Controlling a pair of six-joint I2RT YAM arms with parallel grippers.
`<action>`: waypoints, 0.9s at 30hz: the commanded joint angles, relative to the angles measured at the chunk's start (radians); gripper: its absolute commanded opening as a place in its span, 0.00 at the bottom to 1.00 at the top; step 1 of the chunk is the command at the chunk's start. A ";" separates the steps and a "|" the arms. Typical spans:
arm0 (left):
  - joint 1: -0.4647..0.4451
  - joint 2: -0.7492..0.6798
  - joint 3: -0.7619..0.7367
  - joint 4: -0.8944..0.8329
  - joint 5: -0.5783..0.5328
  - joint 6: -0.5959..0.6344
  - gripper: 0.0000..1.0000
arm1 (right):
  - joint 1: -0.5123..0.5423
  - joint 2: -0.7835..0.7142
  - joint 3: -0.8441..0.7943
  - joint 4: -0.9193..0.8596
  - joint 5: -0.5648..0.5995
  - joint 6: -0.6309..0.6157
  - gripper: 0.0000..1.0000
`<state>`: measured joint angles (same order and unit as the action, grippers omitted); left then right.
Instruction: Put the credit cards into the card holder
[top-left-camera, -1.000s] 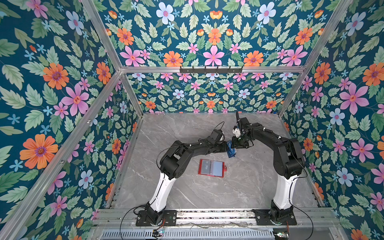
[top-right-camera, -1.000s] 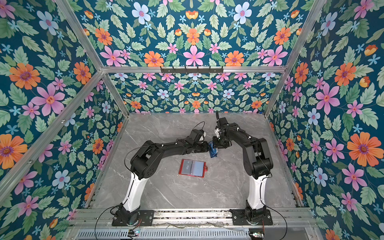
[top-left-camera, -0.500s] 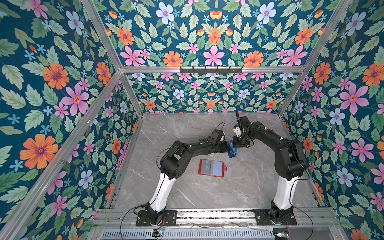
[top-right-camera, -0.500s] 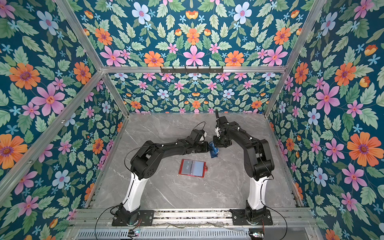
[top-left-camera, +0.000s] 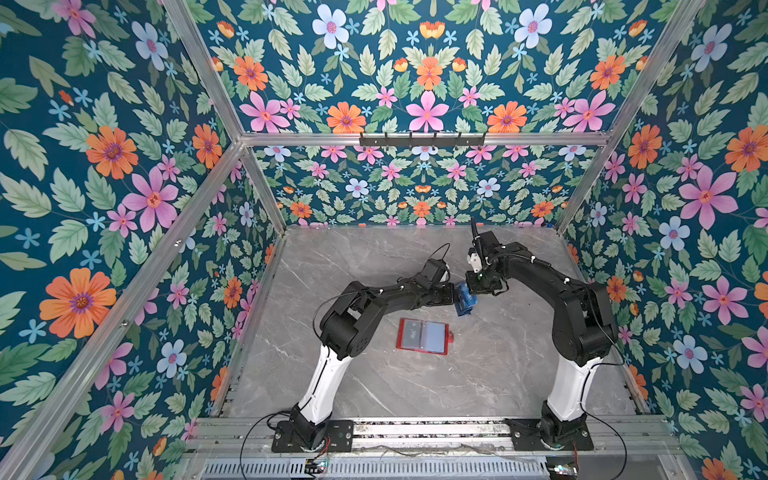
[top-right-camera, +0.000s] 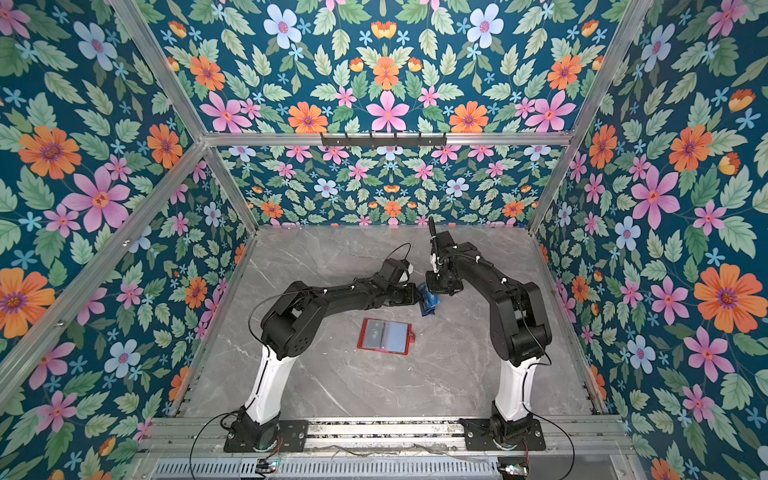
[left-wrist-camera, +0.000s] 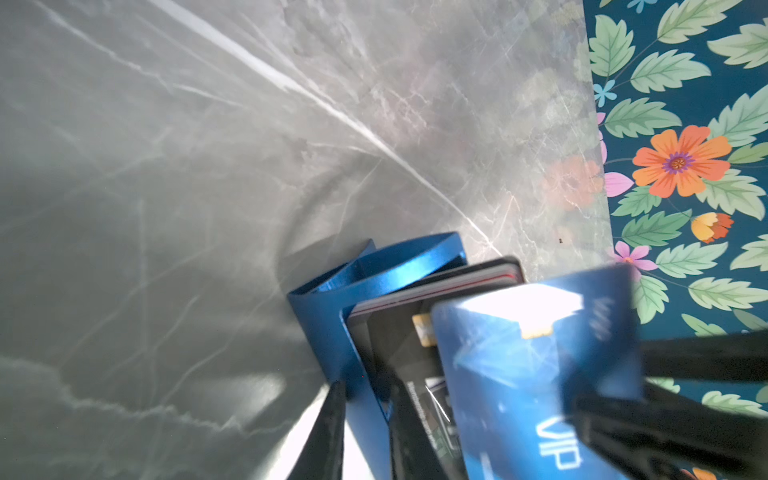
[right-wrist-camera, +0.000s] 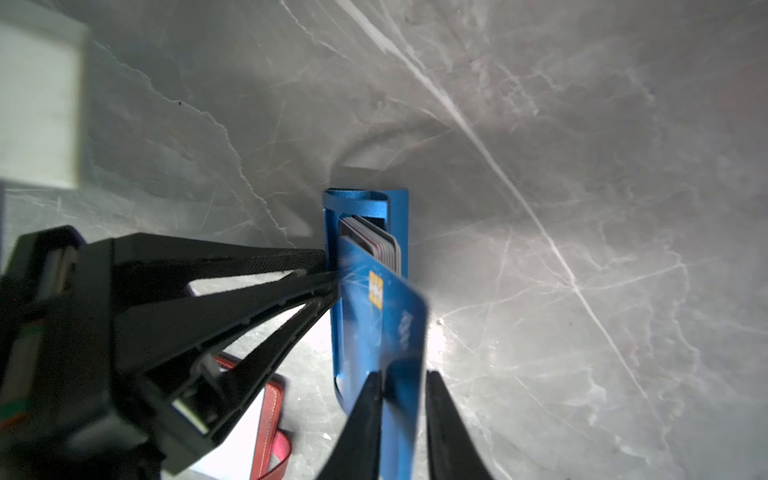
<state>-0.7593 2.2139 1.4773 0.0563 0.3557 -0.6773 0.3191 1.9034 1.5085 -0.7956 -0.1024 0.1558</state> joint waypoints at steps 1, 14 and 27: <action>0.000 0.002 -0.003 -0.059 -0.022 0.011 0.21 | 0.003 -0.014 -0.004 -0.025 0.005 -0.003 0.15; 0.001 0.003 -0.012 -0.052 -0.014 0.005 0.21 | 0.004 -0.031 -0.030 -0.005 -0.018 0.019 0.16; 0.000 0.003 -0.014 -0.051 -0.010 0.005 0.20 | 0.004 -0.055 -0.057 0.054 -0.083 0.056 0.29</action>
<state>-0.7593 2.2139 1.4685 0.0715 0.3614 -0.6777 0.3218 1.8439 1.4502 -0.7574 -0.1680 0.2031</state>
